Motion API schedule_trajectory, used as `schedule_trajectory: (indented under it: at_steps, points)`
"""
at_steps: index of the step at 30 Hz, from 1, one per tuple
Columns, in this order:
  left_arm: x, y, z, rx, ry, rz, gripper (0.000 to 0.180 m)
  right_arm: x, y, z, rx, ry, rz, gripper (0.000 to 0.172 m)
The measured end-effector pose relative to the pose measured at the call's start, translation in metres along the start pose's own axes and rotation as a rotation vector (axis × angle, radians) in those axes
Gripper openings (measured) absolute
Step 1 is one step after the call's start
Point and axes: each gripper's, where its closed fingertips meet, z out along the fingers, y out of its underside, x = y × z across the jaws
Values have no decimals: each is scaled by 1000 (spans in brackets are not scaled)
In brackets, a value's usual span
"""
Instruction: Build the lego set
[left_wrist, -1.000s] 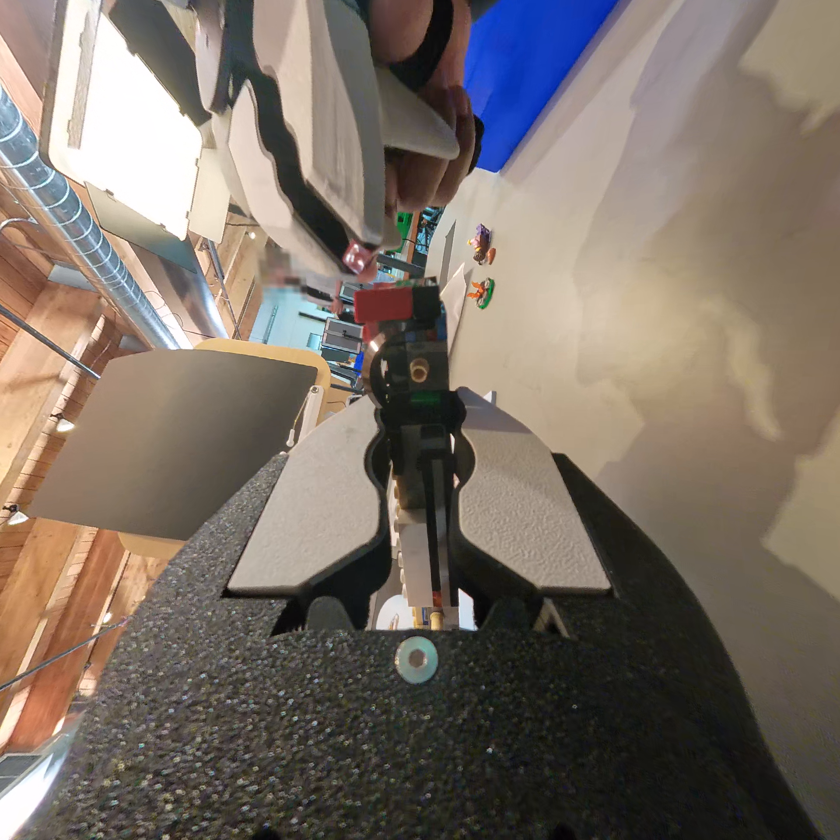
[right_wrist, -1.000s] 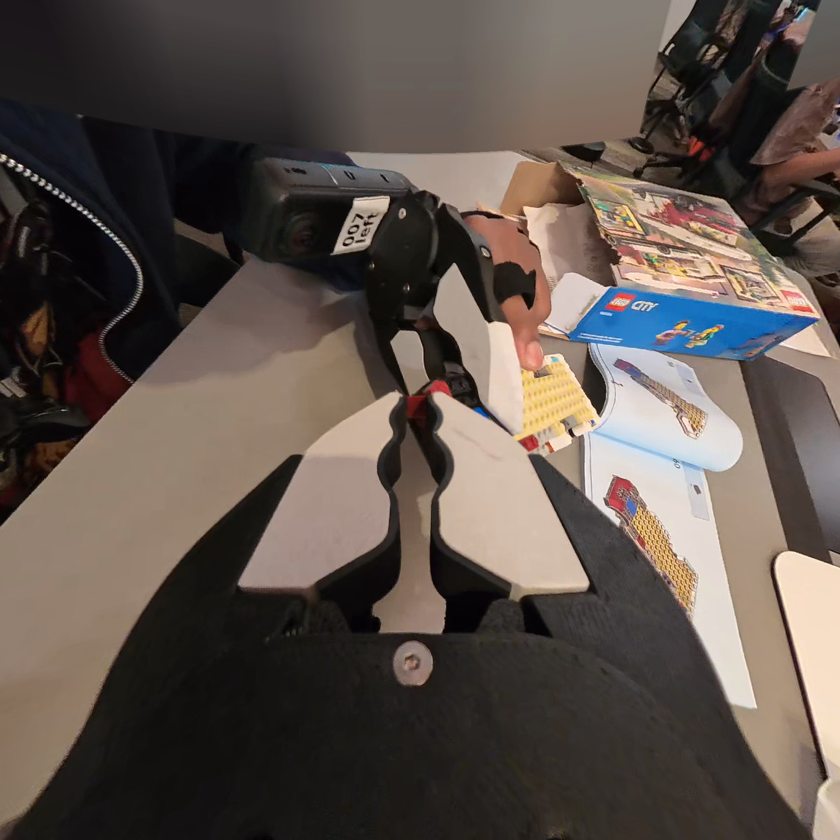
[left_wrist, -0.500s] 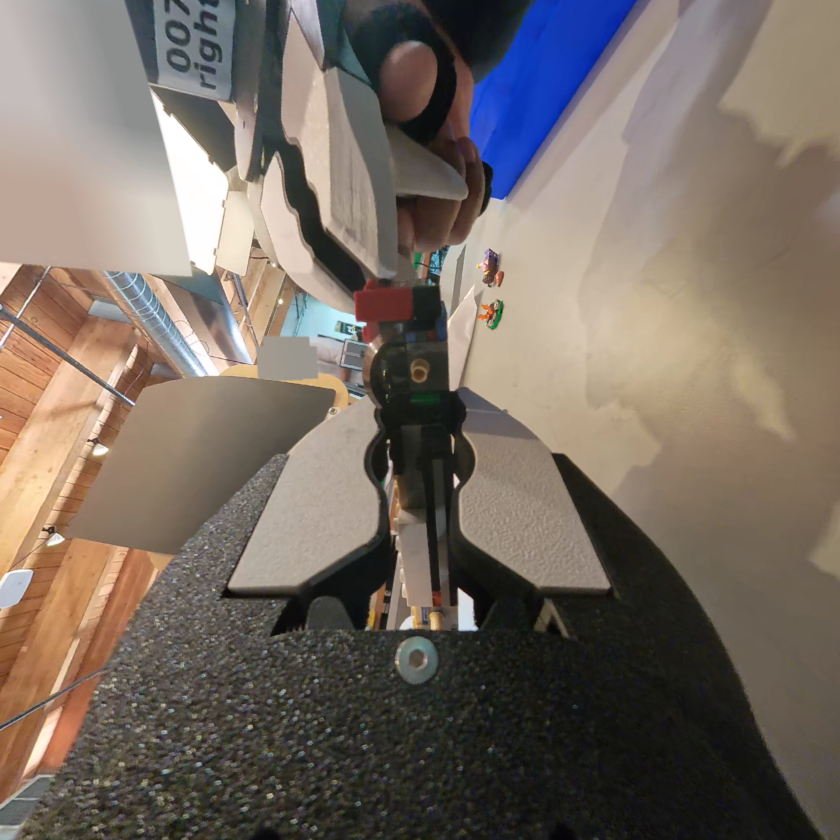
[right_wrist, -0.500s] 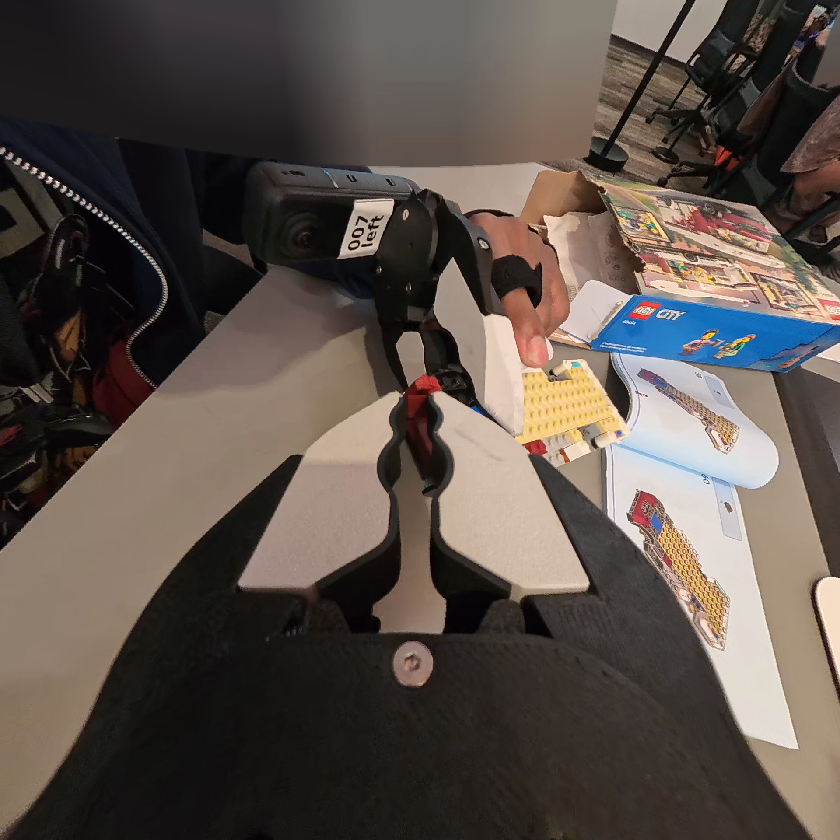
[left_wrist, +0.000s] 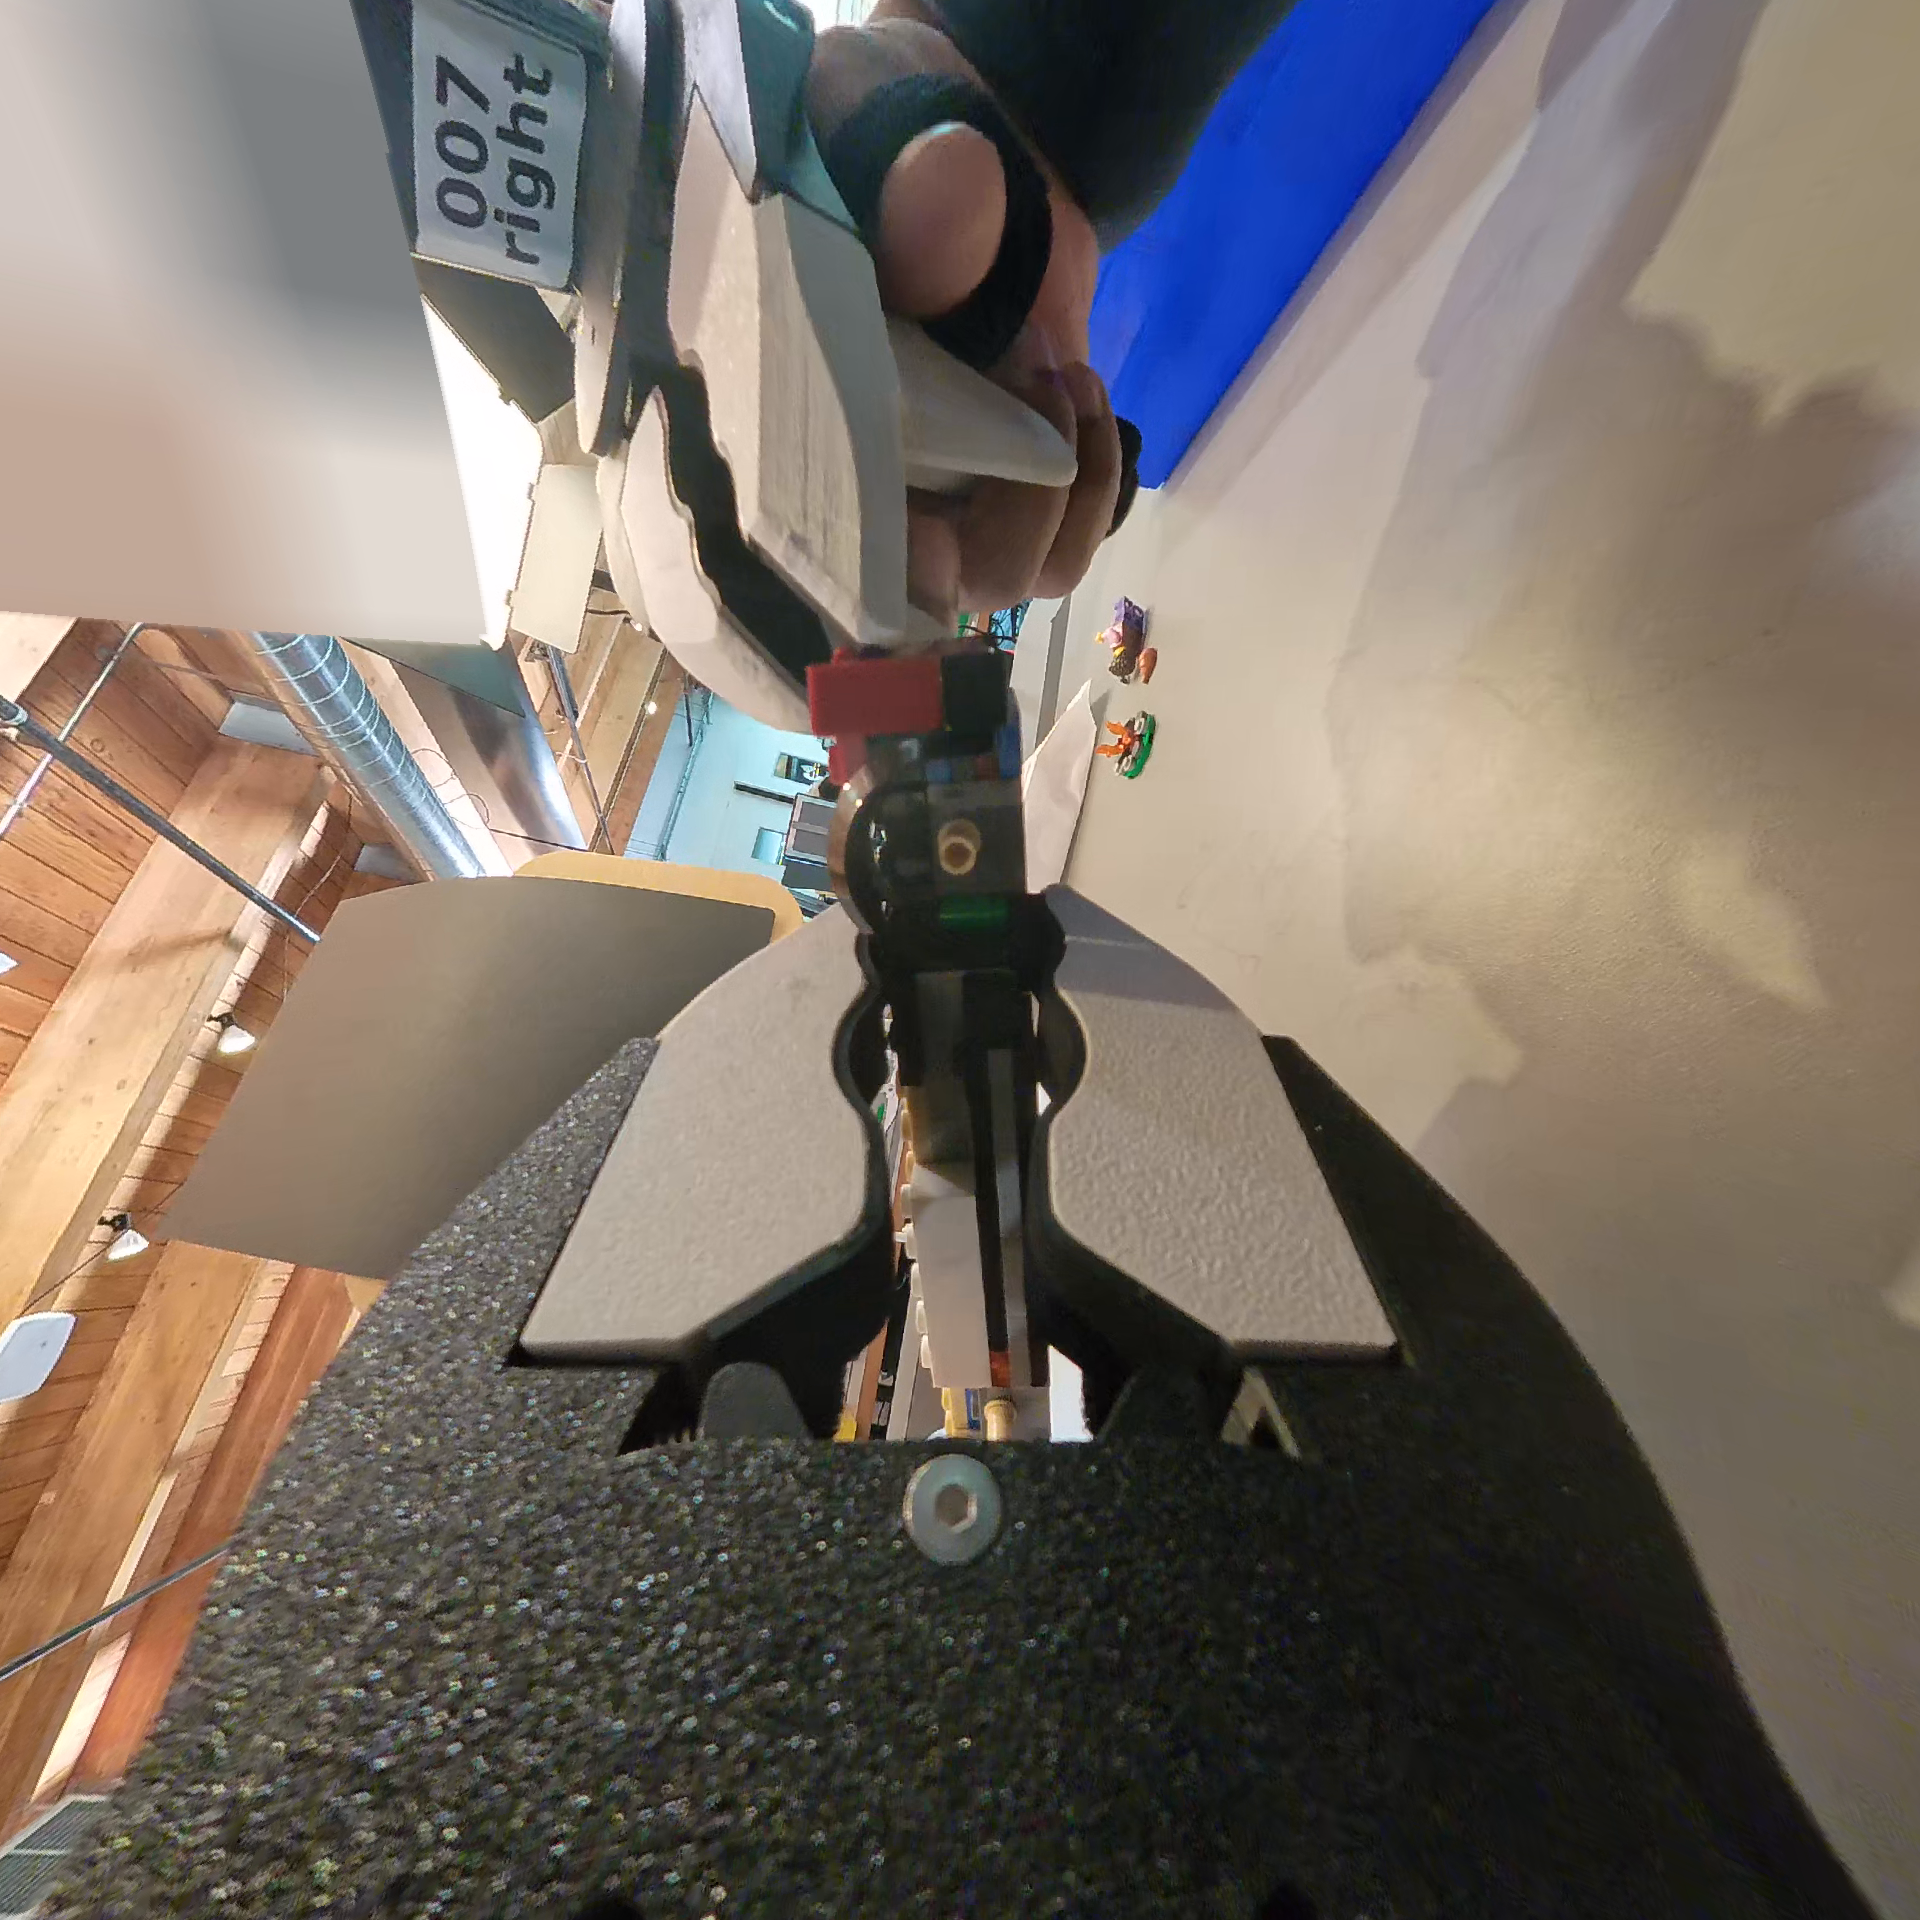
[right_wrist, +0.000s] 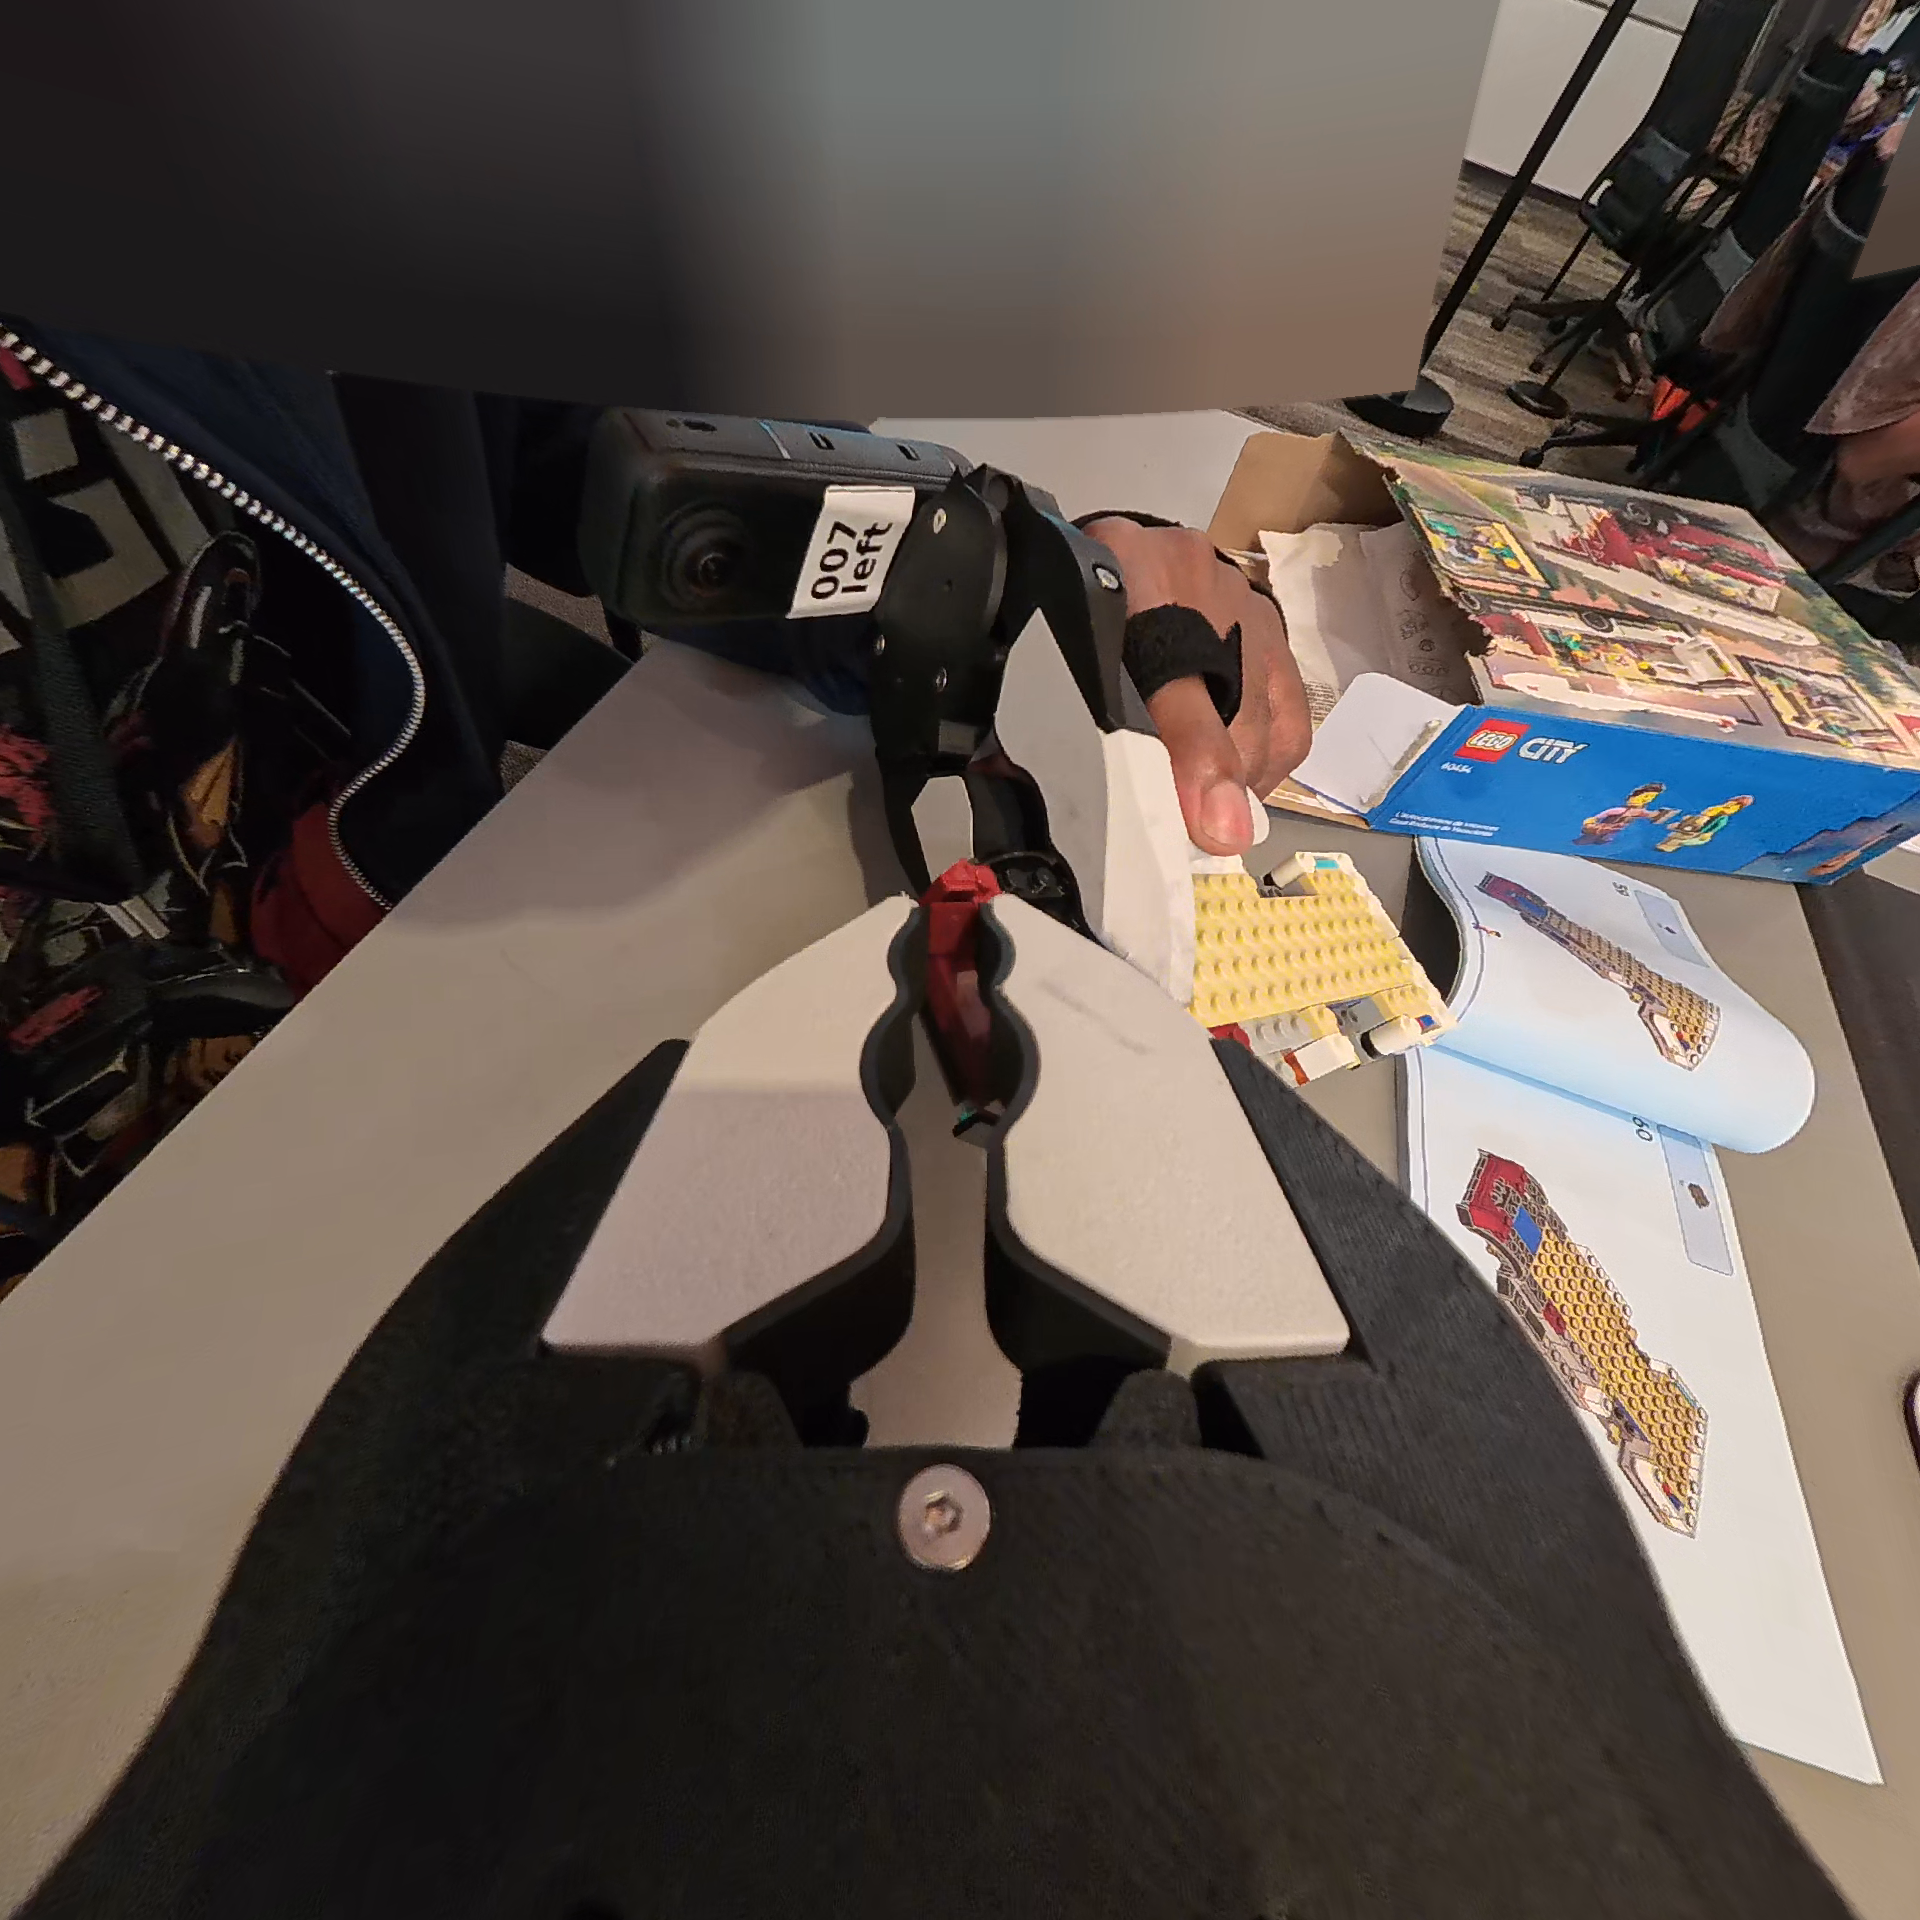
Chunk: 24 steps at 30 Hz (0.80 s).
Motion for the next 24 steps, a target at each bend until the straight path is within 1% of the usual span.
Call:
schedule_trajectory:
  at_steps: [10, 14, 20, 24]
  points:
    - [-1, 1, 1, 0, -4, -6, 24, 1, -1, -1, 1, 8, -8, 9]
    - [-3, 3, 1, -3, -11, -15, 24, 4, -2, -4, -10, 43, -33, 12]
    - [-10, 8, 0, -12, -42, -31, 24, 10, -4, -8, -71, 239, -226, 22]
    - [-13, 9, 0, -5, -51, -54, 24, 13, -3, -10, -102, 432, -412, 22]
